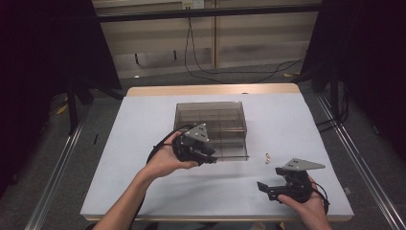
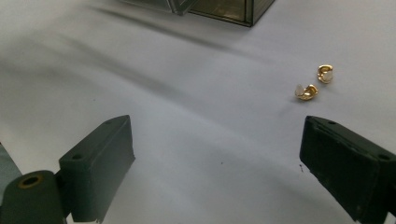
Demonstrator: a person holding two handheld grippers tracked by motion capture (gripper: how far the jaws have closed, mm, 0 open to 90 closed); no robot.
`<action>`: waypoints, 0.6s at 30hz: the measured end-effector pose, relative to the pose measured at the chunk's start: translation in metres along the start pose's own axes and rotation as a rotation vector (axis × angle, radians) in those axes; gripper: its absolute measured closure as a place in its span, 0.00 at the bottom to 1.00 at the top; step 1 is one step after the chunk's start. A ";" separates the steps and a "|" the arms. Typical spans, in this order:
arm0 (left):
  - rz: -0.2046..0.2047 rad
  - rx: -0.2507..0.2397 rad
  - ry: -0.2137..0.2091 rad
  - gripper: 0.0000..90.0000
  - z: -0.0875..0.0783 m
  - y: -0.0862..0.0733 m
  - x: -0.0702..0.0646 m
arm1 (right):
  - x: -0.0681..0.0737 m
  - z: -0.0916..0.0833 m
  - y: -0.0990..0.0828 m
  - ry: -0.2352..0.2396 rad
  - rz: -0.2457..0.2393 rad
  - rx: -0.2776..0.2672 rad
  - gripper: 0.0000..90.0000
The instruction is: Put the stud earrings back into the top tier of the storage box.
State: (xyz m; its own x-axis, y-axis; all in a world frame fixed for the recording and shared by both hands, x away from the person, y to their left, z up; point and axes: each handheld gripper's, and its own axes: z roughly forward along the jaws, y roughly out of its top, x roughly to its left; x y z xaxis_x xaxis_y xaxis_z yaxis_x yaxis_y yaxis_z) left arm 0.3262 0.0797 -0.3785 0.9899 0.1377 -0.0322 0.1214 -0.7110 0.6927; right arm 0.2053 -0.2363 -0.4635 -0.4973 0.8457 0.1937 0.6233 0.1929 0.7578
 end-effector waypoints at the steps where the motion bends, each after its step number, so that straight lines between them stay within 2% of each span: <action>1: -0.008 -0.004 0.011 0.68 -0.002 -0.001 0.001 | 0.000 0.000 0.000 0.001 0.000 -0.001 0.11; 6: -0.016 -0.041 0.015 0.61 -0.012 -0.009 -0.001 | 0.000 -0.001 0.000 0.003 0.006 -0.006 0.11; 7: -0.020 -0.041 0.029 0.58 -0.015 -0.011 -0.001 | -0.001 -0.002 0.001 0.005 0.006 -0.012 0.11; 9: -0.041 -0.051 0.054 0.50 -0.019 -0.016 -0.001 | -0.001 -0.002 0.001 0.006 0.005 -0.013 0.11; 10: -0.055 -0.055 0.079 0.46 -0.021 -0.018 -0.001 | -0.001 -0.002 0.001 0.007 0.003 -0.011 0.11; 11: -0.083 -0.067 0.092 0.41 -0.023 -0.020 0.000 | -0.001 -0.002 0.001 0.008 -0.002 -0.010 0.11; 13: -0.111 -0.092 0.120 0.36 -0.026 -0.025 0.000 | -0.002 -0.002 0.000 0.011 -0.008 -0.003 0.11; 15: -0.123 -0.099 0.133 0.29 -0.029 -0.027 0.000 | -0.002 -0.003 0.000 0.014 -0.007 -0.007 0.12; 16: -0.145 -0.123 0.140 0.28 -0.033 -0.032 -0.001 | -0.002 -0.004 0.000 0.013 -0.007 -0.009 0.14; 18: -0.161 -0.125 0.164 0.24 -0.037 -0.036 -0.004 | -0.003 -0.005 0.000 0.031 -0.005 -0.015 0.18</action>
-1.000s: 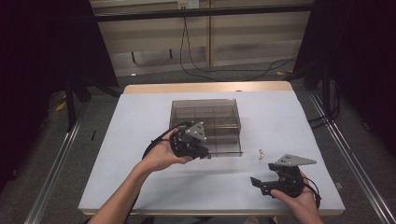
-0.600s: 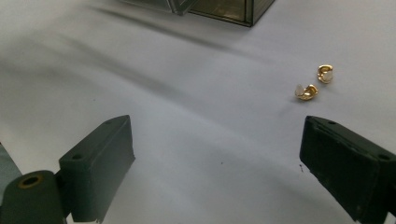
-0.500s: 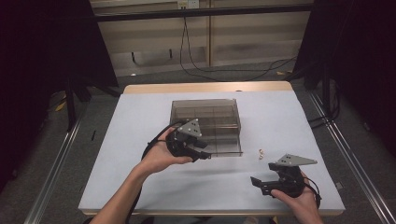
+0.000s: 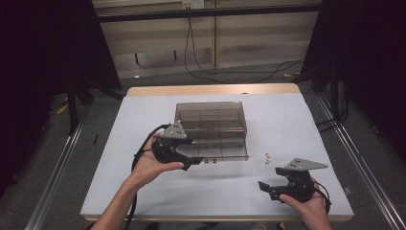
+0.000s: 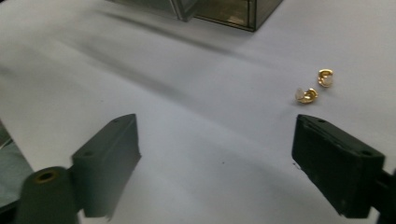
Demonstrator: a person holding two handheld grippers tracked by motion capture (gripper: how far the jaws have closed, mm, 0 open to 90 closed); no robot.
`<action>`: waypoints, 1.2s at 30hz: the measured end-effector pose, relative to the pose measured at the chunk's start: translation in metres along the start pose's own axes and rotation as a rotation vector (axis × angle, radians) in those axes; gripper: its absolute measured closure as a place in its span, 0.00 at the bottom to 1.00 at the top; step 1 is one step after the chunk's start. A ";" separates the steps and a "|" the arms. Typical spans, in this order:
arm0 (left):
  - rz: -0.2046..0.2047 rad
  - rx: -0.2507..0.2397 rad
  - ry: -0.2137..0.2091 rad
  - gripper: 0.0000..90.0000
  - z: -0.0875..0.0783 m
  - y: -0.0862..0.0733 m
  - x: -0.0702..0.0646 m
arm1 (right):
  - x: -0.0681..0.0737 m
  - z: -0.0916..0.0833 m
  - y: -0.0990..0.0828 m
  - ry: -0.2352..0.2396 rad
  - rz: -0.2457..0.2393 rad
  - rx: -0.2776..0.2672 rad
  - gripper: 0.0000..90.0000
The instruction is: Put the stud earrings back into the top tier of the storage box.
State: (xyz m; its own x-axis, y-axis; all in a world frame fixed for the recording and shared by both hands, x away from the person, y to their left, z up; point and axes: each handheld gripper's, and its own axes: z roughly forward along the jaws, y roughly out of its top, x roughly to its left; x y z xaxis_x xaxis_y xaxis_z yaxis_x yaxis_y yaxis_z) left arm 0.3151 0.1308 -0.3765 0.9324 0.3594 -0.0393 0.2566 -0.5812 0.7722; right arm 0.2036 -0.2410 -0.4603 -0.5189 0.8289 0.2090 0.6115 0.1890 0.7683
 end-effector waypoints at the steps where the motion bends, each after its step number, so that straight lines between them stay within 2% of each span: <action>1: 0.000 0.008 0.007 0.22 -0.004 -0.002 0.000 | 0.000 -0.001 0.000 0.009 -0.001 -0.003 0.18; 2: -0.019 -0.013 0.005 0.21 -0.006 -0.006 -0.001 | 0.000 -0.001 0.001 0.019 -0.001 -0.001 0.18; 4: -0.025 -0.016 0.014 0.18 -0.010 -0.009 -0.002 | 0.000 -0.001 0.001 0.024 0.002 0.001 0.18; 7: -0.079 -0.035 0.074 0.14 -0.022 -0.025 -0.001 | -0.001 -0.001 0.003 0.036 -0.001 0.006 0.24; 8: -0.079 -0.035 0.074 0.12 -0.022 -0.025 -0.001 | -0.001 -0.001 0.003 0.049 -0.002 0.009 0.28; 10: -0.108 -0.043 0.080 0.12 -0.031 -0.038 0.001 | -0.002 -0.002 0.006 0.065 -0.008 0.024 0.31; 11: -0.108 -0.043 0.080 0.11 -0.031 -0.038 0.001 | -0.002 -0.002 0.006 0.065 -0.008 0.024 0.31; 12: -0.118 -0.047 0.102 0.11 -0.035 -0.046 0.001 | -0.003 -0.004 0.008 0.069 -0.010 0.014 0.35; 13: -0.122 -0.051 0.109 0.10 -0.037 -0.049 0.001 | -0.004 -0.005 0.009 0.073 -0.010 0.015 0.35; 15: -0.142 -0.056 0.101 0.08 -0.039 -0.056 0.001 | -0.006 -0.005 0.010 0.069 -0.012 0.016 0.37; 17: -0.150 -0.048 0.135 0.07 -0.039 -0.061 0.001 | -0.009 -0.003 0.011 0.086 -0.020 0.034 0.39; 18: -0.160 -0.050 0.141 0.07 -0.040 -0.064 0.000 | -0.010 -0.002 0.011 0.084 -0.027 0.041 0.40; 20: -0.189 -0.069 0.112 0.05 -0.041 -0.071 0.000 | -0.011 -0.001 0.012 0.095 -0.026 0.043 0.43; 22: -0.189 -0.067 0.117 0.05 -0.042 -0.074 -0.001 | -0.012 -0.003 0.015 0.098 -0.040 0.046 0.44; 23: -0.204 -0.078 0.113 0.05 -0.042 -0.083 -0.003 | -0.013 -0.003 0.017 0.110 -0.046 0.048 0.43; 25: -0.226 -0.104 0.137 0.05 -0.045 -0.093 -0.005 | -0.015 -0.005 0.020 0.110 -0.056 0.048 0.47; 29: -0.218 -0.075 0.112 0.05 -0.046 -0.104 -0.006 | -0.018 -0.007 0.027 0.097 -0.084 0.081 0.51; 30: -0.201 -0.047 0.099 0.05 -0.047 -0.108 -0.010 | -0.018 -0.006 0.029 0.089 -0.097 0.093 0.52; 31: -0.194 -0.043 0.099 0.05 -0.048 -0.111 -0.013 | -0.019 -0.006 0.032 0.084 -0.106 0.111 0.53; 33: -0.176 -0.036 0.122 0.05 -0.051 -0.118 -0.016 | -0.021 -0.005 0.036 0.088 -0.107 0.122 0.56; 36: -0.173 -0.024 0.148 0.06 -0.054 -0.126 -0.023 | -0.024 -0.002 0.042 0.077 -0.118 0.157 0.59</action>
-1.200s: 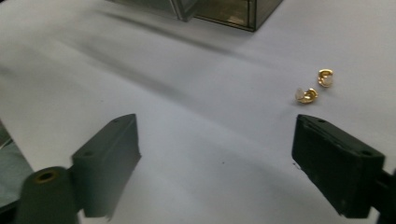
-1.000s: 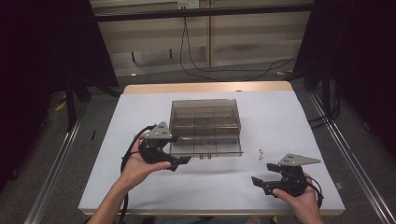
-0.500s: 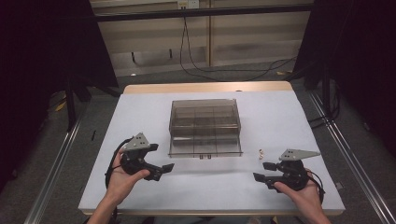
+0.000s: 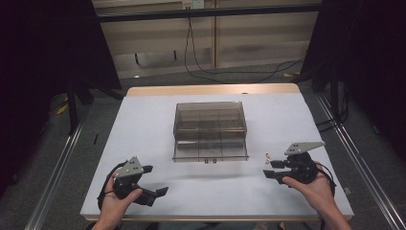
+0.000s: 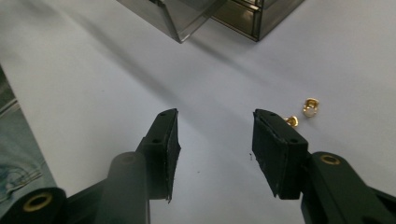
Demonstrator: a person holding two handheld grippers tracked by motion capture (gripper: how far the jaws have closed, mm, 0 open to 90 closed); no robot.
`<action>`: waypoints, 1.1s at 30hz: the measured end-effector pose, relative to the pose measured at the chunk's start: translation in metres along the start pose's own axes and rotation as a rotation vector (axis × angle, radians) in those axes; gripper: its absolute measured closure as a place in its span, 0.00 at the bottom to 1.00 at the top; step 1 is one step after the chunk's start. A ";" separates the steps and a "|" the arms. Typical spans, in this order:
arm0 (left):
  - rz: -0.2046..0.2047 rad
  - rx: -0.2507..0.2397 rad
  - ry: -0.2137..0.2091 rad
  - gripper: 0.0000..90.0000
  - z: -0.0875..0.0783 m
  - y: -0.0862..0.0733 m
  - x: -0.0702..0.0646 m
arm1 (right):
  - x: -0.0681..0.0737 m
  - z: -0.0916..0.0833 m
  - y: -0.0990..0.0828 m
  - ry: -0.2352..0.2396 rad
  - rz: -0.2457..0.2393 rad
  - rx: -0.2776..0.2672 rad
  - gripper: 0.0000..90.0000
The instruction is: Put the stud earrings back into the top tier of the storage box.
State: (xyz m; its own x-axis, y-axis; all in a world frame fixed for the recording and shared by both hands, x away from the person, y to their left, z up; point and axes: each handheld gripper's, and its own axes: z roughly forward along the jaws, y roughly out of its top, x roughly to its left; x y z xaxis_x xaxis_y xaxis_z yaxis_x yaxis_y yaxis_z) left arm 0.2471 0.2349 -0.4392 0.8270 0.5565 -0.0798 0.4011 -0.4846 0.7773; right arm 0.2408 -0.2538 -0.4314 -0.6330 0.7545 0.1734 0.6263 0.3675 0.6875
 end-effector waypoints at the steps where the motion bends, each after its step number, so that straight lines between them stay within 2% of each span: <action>1: -0.003 -0.013 0.000 0.06 -0.002 -0.003 0.000 | -0.001 0.001 0.002 0.005 -0.004 0.014 0.60; 4: -0.019 -0.038 -0.003 0.07 -0.004 -0.007 0.001 | -0.002 0.003 0.006 -0.002 -0.015 0.039 0.61; 5: -0.026 -0.047 0.009 0.07 -0.005 -0.009 0.001 | -0.005 0.004 0.011 -0.010 -0.012 0.066 0.62; 6: -0.029 -0.051 0.025 0.07 -0.008 -0.011 0.000 | -0.006 0.005 0.013 -0.006 -0.008 0.064 0.64; 7: -0.013 -0.062 0.043 0.07 -0.011 -0.011 0.000 | -0.009 0.006 0.015 -0.004 -0.008 0.075 0.65; 11: -0.034 -0.076 0.043 0.07 -0.014 -0.014 0.004 | -0.016 0.011 0.024 -0.005 -0.007 0.128 0.71; 12: -0.034 -0.070 0.058 0.07 -0.013 -0.014 0.005 | -0.018 0.012 0.026 -0.003 -0.006 0.144 0.73; 14: -0.046 -0.072 0.039 0.07 -0.011 -0.014 0.004 | -0.022 0.014 0.031 -0.011 -0.017 0.170 0.74; 15: -0.036 -0.066 0.047 0.07 -0.011 -0.013 0.003 | -0.024 0.015 0.034 -0.014 -0.019 0.191 0.75; 16: -0.038 -0.070 0.029 0.07 -0.010 -0.013 0.001 | -0.026 0.016 0.036 -0.011 -0.025 0.193 0.74; 17: -0.038 -0.070 0.029 0.07 -0.010 -0.013 0.001 | -0.026 0.016 0.036 -0.011 -0.025 0.193 0.74; 19: -0.022 -0.059 0.025 0.07 -0.009 -0.013 -0.001 | -0.032 0.020 0.042 -0.016 -0.020 0.231 0.74; 21: -0.023 -0.053 0.033 0.07 -0.009 -0.013 -0.001 | -0.034 0.021 0.043 -0.016 -0.033 0.249 0.74; 22: -0.020 -0.057 0.031 0.07 -0.009 -0.013 -0.001 | -0.037 0.024 0.046 -0.026 -0.041 0.284 0.77; 27: -0.028 -0.056 0.026 0.07 -0.010 -0.013 -0.001 | -0.039 0.034 0.053 -0.030 -0.079 0.380 0.83; 28: -0.035 -0.056 0.017 0.07 -0.010 -0.013 -0.002 | -0.039 0.034 0.053 -0.030 -0.079 0.380 0.83; 29: -0.031 -0.050 0.007 0.07 -0.010 -0.013 -0.004 | -0.039 0.036 0.055 -0.033 -0.089 0.410 0.84; 31: -0.010 -0.047 0.014 0.07 -0.010 -0.012 -0.006 | -0.042 0.037 0.057 -0.017 -0.097 0.426 0.86; 32: -0.011 -0.046 0.016 0.07 -0.010 -0.012 -0.006 | -0.041 0.037 0.057 -0.023 -0.093 0.450 0.87; 33: -0.011 -0.046 0.016 0.07 -0.010 -0.012 -0.006 | -0.041 0.037 0.057 -0.023 -0.093 0.450 0.87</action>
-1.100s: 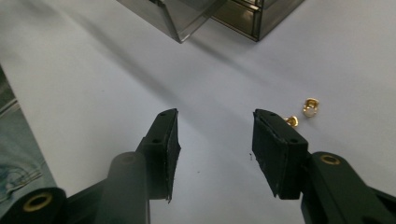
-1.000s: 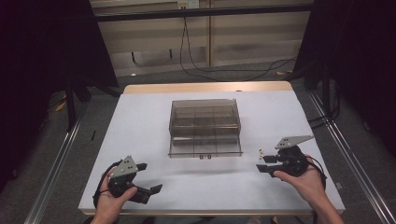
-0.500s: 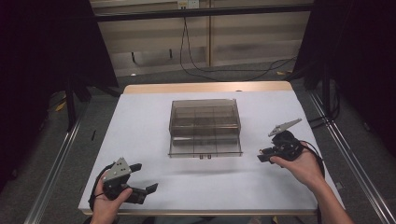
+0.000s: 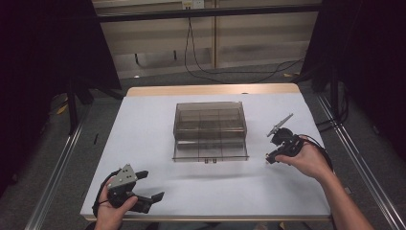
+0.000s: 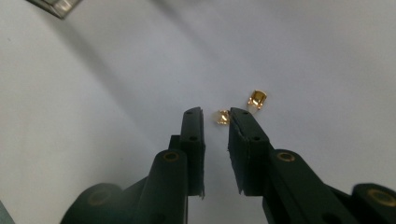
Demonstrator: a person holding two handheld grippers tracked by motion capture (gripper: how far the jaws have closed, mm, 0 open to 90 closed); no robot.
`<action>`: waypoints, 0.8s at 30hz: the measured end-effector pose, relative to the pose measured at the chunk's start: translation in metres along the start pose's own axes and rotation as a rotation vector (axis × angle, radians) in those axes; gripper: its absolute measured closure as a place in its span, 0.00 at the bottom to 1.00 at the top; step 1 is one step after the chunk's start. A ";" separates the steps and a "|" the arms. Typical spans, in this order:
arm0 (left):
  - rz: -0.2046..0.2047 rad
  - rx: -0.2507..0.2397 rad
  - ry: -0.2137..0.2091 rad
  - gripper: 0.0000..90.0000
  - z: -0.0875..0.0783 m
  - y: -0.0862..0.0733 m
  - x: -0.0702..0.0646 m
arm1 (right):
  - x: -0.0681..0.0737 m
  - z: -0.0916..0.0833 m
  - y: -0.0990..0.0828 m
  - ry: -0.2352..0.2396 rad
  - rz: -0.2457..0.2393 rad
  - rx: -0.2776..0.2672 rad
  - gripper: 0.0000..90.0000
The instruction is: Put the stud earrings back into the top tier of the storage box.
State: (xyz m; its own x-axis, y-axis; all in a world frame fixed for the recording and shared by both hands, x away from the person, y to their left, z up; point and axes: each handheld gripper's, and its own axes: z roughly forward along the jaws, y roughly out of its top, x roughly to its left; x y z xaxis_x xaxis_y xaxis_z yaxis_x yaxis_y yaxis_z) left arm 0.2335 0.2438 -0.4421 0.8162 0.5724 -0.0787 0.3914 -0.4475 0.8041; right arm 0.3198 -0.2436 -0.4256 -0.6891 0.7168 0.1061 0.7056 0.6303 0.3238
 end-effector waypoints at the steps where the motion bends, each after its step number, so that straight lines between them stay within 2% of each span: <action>1: -0.007 -0.004 -0.009 0.07 0.000 0.000 0.000 | 0.000 0.001 0.001 -0.013 -0.006 0.018 0.88; 2: -0.003 -0.004 -0.003 0.07 0.000 0.000 0.000 | 0.000 0.002 0.003 -0.012 -0.013 0.045 0.88; 7: 0.001 0.002 0.005 0.08 0.000 0.000 0.000 | 0.001 0.004 0.007 -0.004 -0.025 0.061 0.87; 11: -0.003 -0.001 0.008 0.08 -0.001 0.000 0.002 | 0.000 0.011 0.011 0.008 -0.039 0.102 0.88; 13: -0.014 -0.012 0.006 0.08 -0.001 0.000 0.003 | 0.000 0.013 0.013 0.006 -0.042 0.110 0.88; 24: -0.004 -0.010 0.015 0.08 -0.001 0.000 0.004 | 0.000 0.020 0.022 0.005 -0.048 0.144 0.89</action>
State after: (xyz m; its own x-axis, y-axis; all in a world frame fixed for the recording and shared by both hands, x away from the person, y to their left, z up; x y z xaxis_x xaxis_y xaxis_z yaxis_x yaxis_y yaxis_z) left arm 0.2365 0.2471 -0.4423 0.8078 0.5849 -0.0732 0.3906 -0.4381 0.8096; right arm 0.3388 -0.2234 -0.4373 -0.7230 0.6838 0.0982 0.6881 0.7001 0.1907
